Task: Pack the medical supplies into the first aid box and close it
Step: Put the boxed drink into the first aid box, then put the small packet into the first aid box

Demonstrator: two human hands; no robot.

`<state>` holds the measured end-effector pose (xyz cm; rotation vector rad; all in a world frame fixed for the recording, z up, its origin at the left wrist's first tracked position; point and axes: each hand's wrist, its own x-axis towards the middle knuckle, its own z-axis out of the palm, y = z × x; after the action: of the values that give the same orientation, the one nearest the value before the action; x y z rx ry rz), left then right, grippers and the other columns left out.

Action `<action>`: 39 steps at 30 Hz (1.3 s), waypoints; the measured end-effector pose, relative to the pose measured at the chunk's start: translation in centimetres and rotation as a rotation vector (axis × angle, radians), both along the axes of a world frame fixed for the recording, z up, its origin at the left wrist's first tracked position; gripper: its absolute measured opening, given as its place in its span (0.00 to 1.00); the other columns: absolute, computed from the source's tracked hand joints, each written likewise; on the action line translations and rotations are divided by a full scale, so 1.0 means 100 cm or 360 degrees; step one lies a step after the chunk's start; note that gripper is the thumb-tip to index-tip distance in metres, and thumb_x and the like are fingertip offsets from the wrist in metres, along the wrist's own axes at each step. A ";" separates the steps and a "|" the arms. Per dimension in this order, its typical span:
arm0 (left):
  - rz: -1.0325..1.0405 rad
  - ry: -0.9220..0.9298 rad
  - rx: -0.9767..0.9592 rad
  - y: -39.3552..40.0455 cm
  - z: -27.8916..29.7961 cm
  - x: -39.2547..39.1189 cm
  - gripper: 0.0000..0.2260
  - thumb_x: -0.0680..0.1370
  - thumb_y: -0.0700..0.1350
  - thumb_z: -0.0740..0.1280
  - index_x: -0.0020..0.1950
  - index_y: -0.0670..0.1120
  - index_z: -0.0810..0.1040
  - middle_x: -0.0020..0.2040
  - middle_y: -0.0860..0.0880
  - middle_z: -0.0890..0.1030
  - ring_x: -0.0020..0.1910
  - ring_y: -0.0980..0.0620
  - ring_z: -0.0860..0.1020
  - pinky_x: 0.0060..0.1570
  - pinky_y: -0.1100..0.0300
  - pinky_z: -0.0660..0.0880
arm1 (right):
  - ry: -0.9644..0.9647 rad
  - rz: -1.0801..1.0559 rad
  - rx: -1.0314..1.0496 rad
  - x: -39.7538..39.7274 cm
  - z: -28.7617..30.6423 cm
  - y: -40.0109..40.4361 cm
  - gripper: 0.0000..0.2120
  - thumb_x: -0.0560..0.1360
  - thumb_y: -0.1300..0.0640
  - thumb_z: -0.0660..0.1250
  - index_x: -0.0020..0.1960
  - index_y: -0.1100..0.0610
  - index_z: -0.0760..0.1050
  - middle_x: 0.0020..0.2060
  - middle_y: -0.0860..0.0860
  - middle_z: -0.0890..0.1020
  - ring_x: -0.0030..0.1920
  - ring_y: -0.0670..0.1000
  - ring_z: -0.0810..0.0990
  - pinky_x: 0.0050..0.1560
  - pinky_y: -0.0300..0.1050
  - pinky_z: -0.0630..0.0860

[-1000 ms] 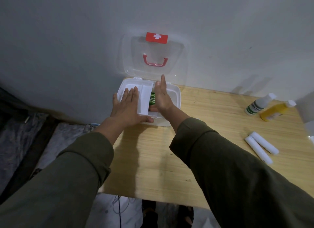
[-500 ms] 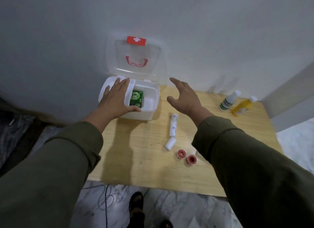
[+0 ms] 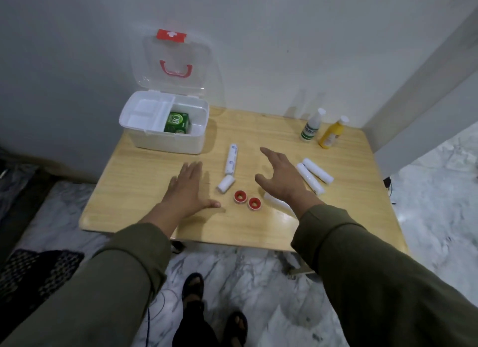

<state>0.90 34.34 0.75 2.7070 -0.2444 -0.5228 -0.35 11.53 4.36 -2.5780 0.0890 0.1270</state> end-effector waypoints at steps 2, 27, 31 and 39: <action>0.0022 0.0179 0.0084 -0.011 -0.016 -0.015 0.56 0.66 0.65 0.72 0.77 0.44 0.39 0.79 0.47 0.41 0.78 0.47 0.40 0.75 0.46 0.48 | -0.0010 -0.0001 -0.0015 -0.011 -0.006 -0.006 0.33 0.73 0.53 0.66 0.75 0.48 0.57 0.71 0.54 0.65 0.68 0.53 0.68 0.61 0.45 0.67; 0.0048 0.0217 0.0364 -0.039 -0.045 -0.026 0.56 0.66 0.65 0.71 0.77 0.42 0.38 0.78 0.44 0.37 0.77 0.43 0.39 0.74 0.41 0.47 | 0.0233 -0.0150 -0.0130 -0.056 -0.059 -0.065 0.40 0.71 0.57 0.71 0.75 0.49 0.53 0.66 0.59 0.67 0.65 0.58 0.68 0.62 0.50 0.69; 0.0060 0.0189 0.0350 -0.038 -0.044 -0.027 0.56 0.66 0.65 0.71 0.77 0.43 0.38 0.78 0.44 0.38 0.77 0.44 0.39 0.74 0.43 0.47 | 0.0023 -0.0334 0.0199 -0.041 -0.044 -0.060 0.42 0.69 0.59 0.74 0.75 0.54 0.54 0.71 0.55 0.67 0.70 0.55 0.66 0.67 0.47 0.65; 0.0210 -0.0012 -0.0027 -0.012 -0.018 -0.020 0.50 0.66 0.61 0.73 0.78 0.47 0.48 0.78 0.48 0.54 0.76 0.48 0.55 0.72 0.52 0.60 | -0.0374 -0.0378 0.0487 0.003 0.017 -0.027 0.41 0.69 0.53 0.75 0.75 0.54 0.56 0.70 0.54 0.70 0.71 0.53 0.66 0.69 0.44 0.63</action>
<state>-1.14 33.11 -1.02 2.6862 -0.0714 -0.4699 -0.03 8.87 6.06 -2.2388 0.2651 -0.2334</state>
